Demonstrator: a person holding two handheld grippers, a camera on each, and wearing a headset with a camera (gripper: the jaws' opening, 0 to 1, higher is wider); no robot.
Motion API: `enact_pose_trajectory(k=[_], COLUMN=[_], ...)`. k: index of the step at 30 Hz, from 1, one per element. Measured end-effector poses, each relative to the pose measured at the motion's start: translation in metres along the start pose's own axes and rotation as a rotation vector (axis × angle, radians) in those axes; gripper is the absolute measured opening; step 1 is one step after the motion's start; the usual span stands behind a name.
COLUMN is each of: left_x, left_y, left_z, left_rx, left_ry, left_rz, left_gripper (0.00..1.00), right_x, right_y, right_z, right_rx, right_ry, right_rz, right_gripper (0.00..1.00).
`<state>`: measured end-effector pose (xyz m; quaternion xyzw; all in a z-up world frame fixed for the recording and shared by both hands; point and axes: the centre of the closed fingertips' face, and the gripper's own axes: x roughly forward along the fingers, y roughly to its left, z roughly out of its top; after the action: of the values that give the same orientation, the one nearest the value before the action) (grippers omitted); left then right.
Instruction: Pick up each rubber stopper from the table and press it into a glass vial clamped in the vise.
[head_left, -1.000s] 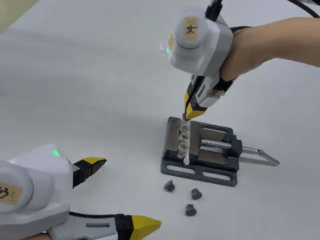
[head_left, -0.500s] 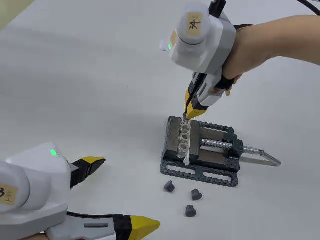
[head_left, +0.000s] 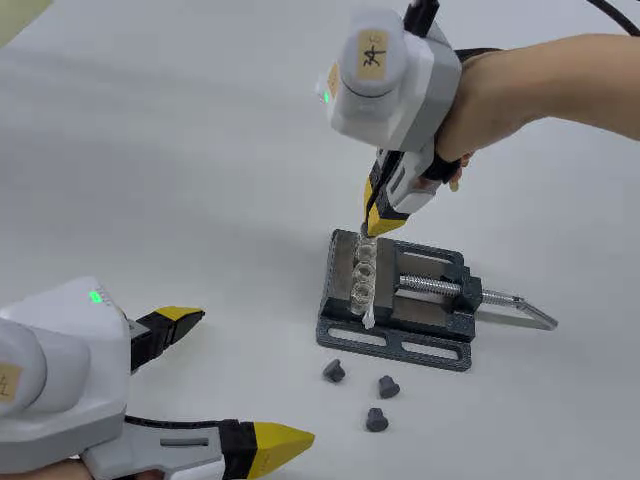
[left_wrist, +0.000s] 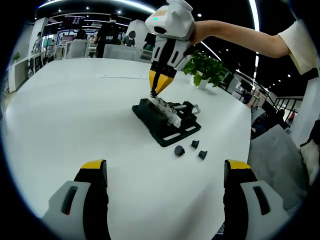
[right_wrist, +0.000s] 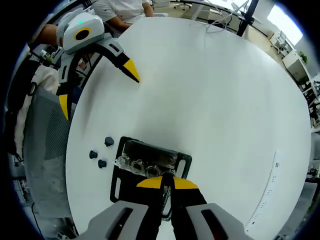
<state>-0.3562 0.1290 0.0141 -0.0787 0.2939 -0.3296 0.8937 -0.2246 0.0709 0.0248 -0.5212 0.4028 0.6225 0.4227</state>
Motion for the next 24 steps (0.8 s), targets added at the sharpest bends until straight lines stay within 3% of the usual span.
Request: enact_pose_trajectory(k=[2,3,8,13,17,24], left_x=[-0.002,-0.003,-0.006,-0.01,-0.011,-0.014], left_y=[-0.001,-0.001,0.002,0.003,0.004,0.004], left_z=[0.004,0.005,0.014,0.024,0.025,0.028], left_rx=[0.009,0.012,0.021,0.033,0.045,0.046], left_ry=[-0.004,-0.009,-0.03,-0.057,-0.059,-0.066], left_rz=[0.002,0.003,0.013,0.023,0.028,0.034], left_gripper=[0.97,0.97,0.97,0.97,0.97,0.97], right_x=[0.0,0.0,0.0,0.0,-0.001,-0.003], right_y=[0.0,-0.001,0.001,0.0,0.001,0.0], right_z=[0.0,0.001,-0.001,-0.001,-0.001,-0.001], right_rx=[0.018,-0.02,0.019,-0.063,-0.054,-0.011], right_ry=[-0.01,-0.011,-0.034,-0.025,-0.031,-0.12], right_rz=[-0.003,-0.019,-0.029,-0.08,-0.067,-0.039], right_gripper=[0.01,0.01,0.0,0.0,0.0,0.0])
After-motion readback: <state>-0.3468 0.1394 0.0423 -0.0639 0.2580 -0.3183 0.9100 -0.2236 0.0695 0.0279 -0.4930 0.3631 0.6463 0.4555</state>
